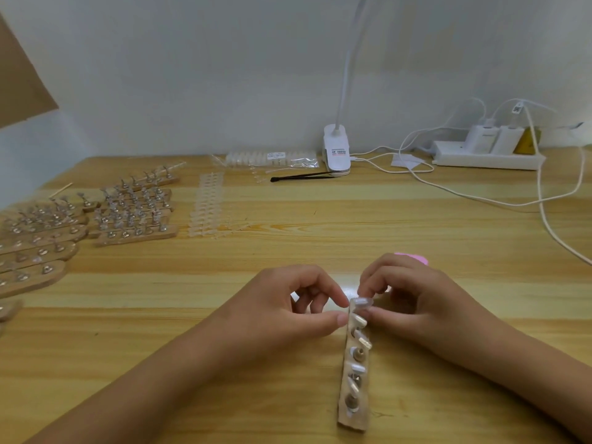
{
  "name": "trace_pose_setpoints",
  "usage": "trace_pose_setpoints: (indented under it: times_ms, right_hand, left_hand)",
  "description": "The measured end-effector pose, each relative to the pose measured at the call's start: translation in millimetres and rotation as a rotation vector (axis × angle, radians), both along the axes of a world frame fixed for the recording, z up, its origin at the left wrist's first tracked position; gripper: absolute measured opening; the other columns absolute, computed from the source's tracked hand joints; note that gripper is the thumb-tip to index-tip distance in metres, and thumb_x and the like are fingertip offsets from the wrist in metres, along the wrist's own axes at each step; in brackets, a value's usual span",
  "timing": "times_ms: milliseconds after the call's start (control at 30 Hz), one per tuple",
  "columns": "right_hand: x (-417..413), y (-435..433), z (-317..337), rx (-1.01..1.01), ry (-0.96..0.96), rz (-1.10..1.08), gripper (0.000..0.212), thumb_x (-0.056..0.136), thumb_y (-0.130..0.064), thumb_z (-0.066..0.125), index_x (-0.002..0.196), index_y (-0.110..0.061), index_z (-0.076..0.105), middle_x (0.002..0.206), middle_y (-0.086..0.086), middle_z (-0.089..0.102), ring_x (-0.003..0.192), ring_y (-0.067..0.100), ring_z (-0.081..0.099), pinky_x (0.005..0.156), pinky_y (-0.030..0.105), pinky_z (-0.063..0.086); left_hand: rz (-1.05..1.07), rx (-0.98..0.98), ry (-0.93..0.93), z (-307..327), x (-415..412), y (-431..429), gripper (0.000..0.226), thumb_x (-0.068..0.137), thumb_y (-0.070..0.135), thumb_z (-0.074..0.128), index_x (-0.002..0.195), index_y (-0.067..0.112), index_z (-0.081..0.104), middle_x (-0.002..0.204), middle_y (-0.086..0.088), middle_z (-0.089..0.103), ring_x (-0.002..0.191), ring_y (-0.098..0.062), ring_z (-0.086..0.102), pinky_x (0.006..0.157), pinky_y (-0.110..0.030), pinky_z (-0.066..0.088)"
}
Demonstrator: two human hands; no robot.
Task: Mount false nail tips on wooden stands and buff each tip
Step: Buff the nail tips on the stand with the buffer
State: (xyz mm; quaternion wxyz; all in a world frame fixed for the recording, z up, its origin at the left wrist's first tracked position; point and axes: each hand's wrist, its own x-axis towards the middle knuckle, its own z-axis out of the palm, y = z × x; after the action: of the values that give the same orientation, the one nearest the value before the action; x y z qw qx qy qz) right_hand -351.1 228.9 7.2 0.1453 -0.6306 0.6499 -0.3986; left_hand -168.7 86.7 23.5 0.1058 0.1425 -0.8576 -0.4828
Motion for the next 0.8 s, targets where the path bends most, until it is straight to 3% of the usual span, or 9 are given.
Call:
trace_pose_setpoints:
  times_ms: [200,433,533,633,800]
  right_hand:
    - [-7.2,4.3,3.8,0.019,0.171,-0.002,0.016,0.084,-0.032,0.073,0.097,-0.036,0.065,0.104,-0.022,0.059,0.107,0.007,0.052,0.089,0.021,0.039]
    - [-52.0,14.6,38.8,-0.227,-0.046,-0.341,0.022,0.087,-0.018,0.059,0.102,-0.034,0.063,0.095,-0.016,0.067,0.089,0.002,0.062,0.079,0.011,0.048]
    - [-69.6,15.8,33.8,-0.151,-0.015,-0.408,0.022,0.089,-0.021,0.058,0.104,-0.037,0.061,0.098,-0.015,0.066,0.089,-0.001,0.06,0.076,0.009,0.047]
    - [-71.1,12.3,19.8,0.013,0.079,-0.384,0.029,0.089,-0.022,0.062,0.107,-0.044,0.056,0.105,-0.018,0.061,0.096,-0.003,0.056,0.082,0.016,0.044]
    - [-60.7,6.8,5.4,0.144,0.237,-0.253,0.044,0.082,-0.044,0.062,0.124,-0.044,0.049,0.106,-0.025,0.055,0.106,-0.002,0.051,0.089,0.015,0.043]
  left_hand:
    - [0.001,-0.062,0.023,-9.5,-0.8,1.1,0.02,0.075,0.047,0.075,0.092,0.036,0.07,0.069,0.015,0.054,0.059,-0.002,0.044,0.057,-0.015,0.038]
    - [0.027,-0.096,0.02,-15.4,-4.6,5.9,0.033,0.065,0.063,0.069,0.091,0.043,0.069,0.067,0.017,0.058,0.057,0.0,0.045,0.055,-0.016,0.038]
    - [0.033,-0.092,0.011,-15.0,-5.9,8.6,0.033,0.063,0.064,0.068,0.09,0.044,0.068,0.066,0.017,0.058,0.057,-0.001,0.045,0.056,-0.019,0.038]
    - [0.053,-0.093,0.004,-15.0,-6.3,10.9,0.036,0.061,0.066,0.067,0.09,0.046,0.068,0.067,0.017,0.058,0.057,0.0,0.045,0.056,-0.019,0.038]
    - [0.051,-0.091,0.002,-13.3,-7.2,16.1,0.03,0.065,0.061,0.069,0.09,0.045,0.069,0.069,0.016,0.058,0.058,-0.001,0.045,0.056,-0.018,0.037]
